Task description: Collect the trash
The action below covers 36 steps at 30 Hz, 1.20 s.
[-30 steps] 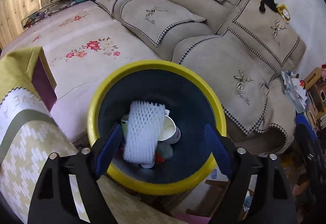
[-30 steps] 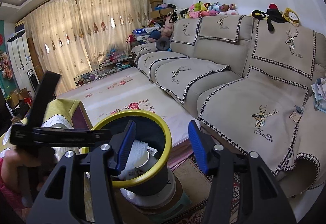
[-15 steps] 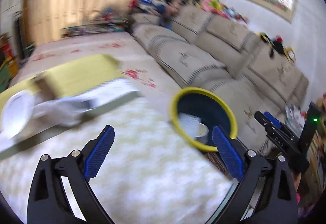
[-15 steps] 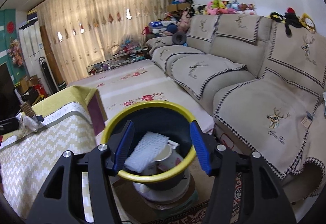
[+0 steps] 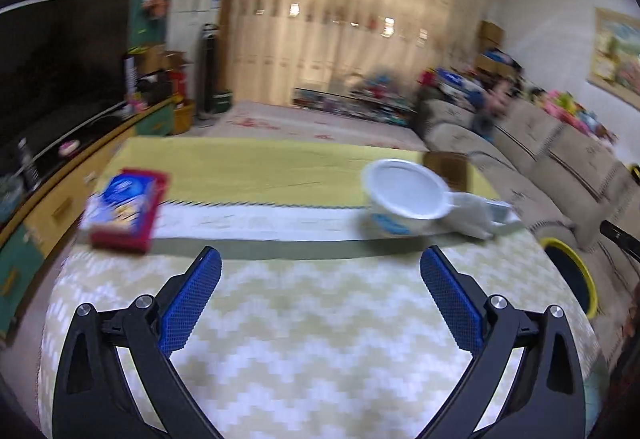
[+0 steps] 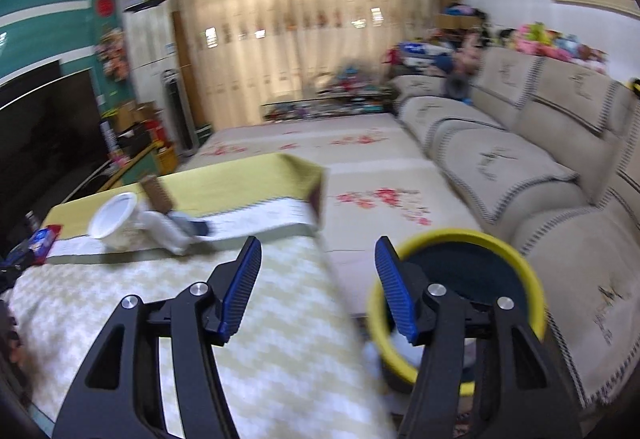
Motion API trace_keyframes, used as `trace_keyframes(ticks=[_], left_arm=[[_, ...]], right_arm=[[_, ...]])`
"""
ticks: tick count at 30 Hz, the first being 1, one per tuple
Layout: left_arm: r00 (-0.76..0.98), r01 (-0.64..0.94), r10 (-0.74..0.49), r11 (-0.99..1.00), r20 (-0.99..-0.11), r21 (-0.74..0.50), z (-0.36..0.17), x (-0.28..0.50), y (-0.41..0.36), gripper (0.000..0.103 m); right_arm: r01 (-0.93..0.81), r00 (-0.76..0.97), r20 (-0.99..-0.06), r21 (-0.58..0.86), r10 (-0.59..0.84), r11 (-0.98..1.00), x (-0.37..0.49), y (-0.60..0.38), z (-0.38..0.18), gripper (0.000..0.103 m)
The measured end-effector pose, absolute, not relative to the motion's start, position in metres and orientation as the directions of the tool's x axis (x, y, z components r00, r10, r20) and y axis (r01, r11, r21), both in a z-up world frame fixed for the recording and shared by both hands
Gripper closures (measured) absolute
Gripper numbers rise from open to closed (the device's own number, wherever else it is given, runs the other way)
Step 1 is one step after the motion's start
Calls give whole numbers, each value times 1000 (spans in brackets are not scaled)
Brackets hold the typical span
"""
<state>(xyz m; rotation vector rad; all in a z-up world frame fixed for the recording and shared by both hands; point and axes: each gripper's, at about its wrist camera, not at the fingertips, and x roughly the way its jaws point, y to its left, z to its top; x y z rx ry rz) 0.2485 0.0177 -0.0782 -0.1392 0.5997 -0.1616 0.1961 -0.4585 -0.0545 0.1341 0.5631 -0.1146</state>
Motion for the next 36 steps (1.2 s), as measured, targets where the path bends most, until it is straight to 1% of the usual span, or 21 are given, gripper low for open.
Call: trace_keyframes(ticks=[2, 4, 5, 6, 8, 9, 11, 13, 20, 25, 28, 29, 30, 31, 33, 36], left_arm=[[808, 110, -219, 968, -546, -226, -80, 251, 30, 5], [818, 115, -218, 969, -533, -220, -78, 248, 32, 5], [821, 120, -212, 972, -531, -203, -78, 246, 32, 5], [821, 123, -208, 974, -532, -191, -79, 243, 33, 5], [820, 139, -210, 975, -532, -170, -79, 242, 27, 5], [819, 147, -214, 975, -533, -165, -78, 243, 24, 5], [814, 160, -219, 975, -538, -155, -75, 243, 14, 5], [810, 167, -223, 974, -542, -152, -74, 241, 5, 5], [802, 168, -231, 972, -551, -163, -74, 241, 1, 5], [802, 173, -231, 972, -551, -156, -75, 240, -1, 5], [800, 178, -233, 972, -553, -151, -76, 240, -4, 5], [799, 179, -232, 972, -554, -149, -76, 240, -5, 5], [799, 180, -232, 973, -555, -147, -76, 240, -6, 5], [798, 181, -231, 973, -556, -144, -77, 241, -6, 5], [798, 180, -230, 973, -557, -143, -77, 240, -7, 5], [796, 177, -228, 974, -561, -144, -79, 240, -7, 5]], right_arm=[[73, 837, -547, 101, -6, 992, 212, -437, -53, 47], [-9, 827, -558, 110, 69, 994, 227, -413, -56, 47], [-46, 820, -563, 119, 105, 992, 234, -402, -56, 50], [-105, 798, -581, 130, 162, 986, 245, -387, -60, 58], [-175, 760, -611, 136, 222, 975, 264, -365, -68, 66], [-197, 749, -621, 127, 233, 972, 273, -357, -72, 68], [-226, 732, -639, 100, 237, 969, 288, -342, -76, 68], [-250, 718, -647, 106, 257, 963, 300, -335, -79, 68], [-251, 707, -678, 24, 201, 968, 326, -315, -95, 68], [-241, 688, -703, 14, 181, 971, 344, -310, -109, 68], [-248, 659, -725, 39, 198, 968, 355, -308, -118, 68], [-251, 653, -730, 42, 201, 967, 357, -307, -120, 73], [-256, 639, -741, 50, 208, 965, 359, -307, -123, 91], [-260, 630, -747, 58, 215, 964, 360, -306, -125, 97], [-271, 618, -747, 89, 244, 959, 359, -308, -126, 99], [-296, 612, -735, 131, 293, 946, 348, -310, -117, 100]])
